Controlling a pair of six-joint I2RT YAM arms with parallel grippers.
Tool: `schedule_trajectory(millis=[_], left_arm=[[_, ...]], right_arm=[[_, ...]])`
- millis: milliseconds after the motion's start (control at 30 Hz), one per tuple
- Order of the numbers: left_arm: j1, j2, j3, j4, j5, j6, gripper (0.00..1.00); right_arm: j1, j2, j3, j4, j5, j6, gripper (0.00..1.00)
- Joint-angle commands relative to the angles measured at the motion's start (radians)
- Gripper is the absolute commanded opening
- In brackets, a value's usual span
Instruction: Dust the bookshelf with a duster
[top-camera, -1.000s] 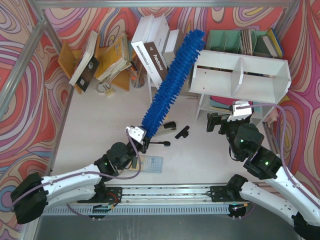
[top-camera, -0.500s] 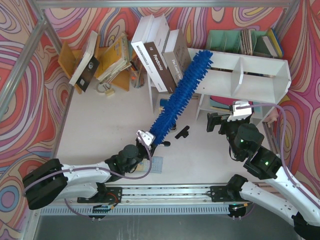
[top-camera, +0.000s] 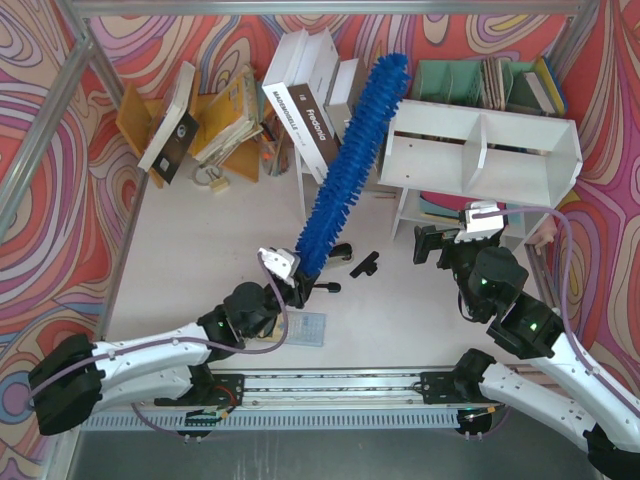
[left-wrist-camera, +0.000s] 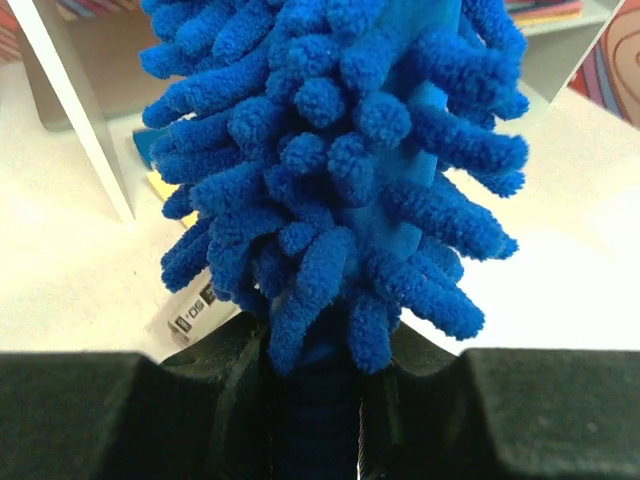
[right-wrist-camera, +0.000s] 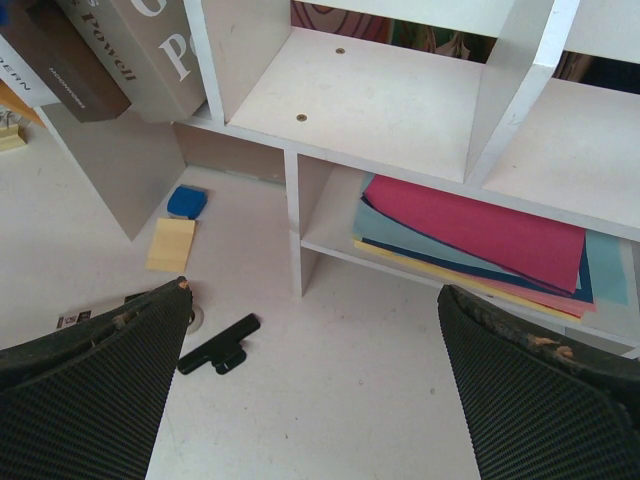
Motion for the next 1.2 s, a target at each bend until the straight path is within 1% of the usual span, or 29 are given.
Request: schedule_trajectory(millis=[0, 267, 400, 533, 700, 767, 900, 1000, 1067, 1167], left_arm=[[-0.003, 0.044, -0.009, 0.011, -0.003, -0.081, 0.00], [-0.017, 0.195, -0.042, 0.087, -0.007, -0.140, 0.00], [-0.044, 0.188, 0.002, 0.022, -0.029, -0.113, 0.00], [-0.074, 0.139, 0.058, -0.041, -0.045, -0.101, 0.00], [-0.100, 0.032, 0.140, -0.157, -0.068, -0.077, 0.00], [-0.100, -0.018, 0.200, -0.234, -0.100, -0.078, 0.00], [-0.099, -0.088, 0.339, -0.462, -0.240, -0.086, 0.00], [-0.100, -0.144, 0.405, -0.569, -0.292, -0.090, 0.00], [-0.100, -0.189, 0.406, -0.588, -0.321, -0.082, 0.00], [-0.100, -0.275, 0.351, -0.528, -0.369, -0.062, 0.00]], right_arm=[[-0.004, -0.016, -0.002, 0.010, 0.024, -0.005, 0.99], [-0.004, -0.020, -0.001, 0.010, 0.021, -0.002, 0.99], [-0.004, -0.024, -0.003, 0.008, 0.023, -0.003, 0.99], [-0.003, -0.027, -0.001, 0.009, 0.025, -0.004, 0.99], [-0.004, -0.031, -0.003, 0.009, 0.026, -0.003, 0.99], [-0.004, -0.032, -0.003, 0.009, 0.026, -0.002, 0.99], [-0.004, -0.032, -0.003, 0.007, 0.026, -0.003, 0.99], [-0.003, -0.034, -0.003, 0.008, 0.026, -0.002, 0.99], [-0.004, -0.034, -0.003, 0.007, 0.026, -0.001, 0.99], [-0.005, -0.033, -0.003, 0.008, 0.024, -0.001, 0.99]])
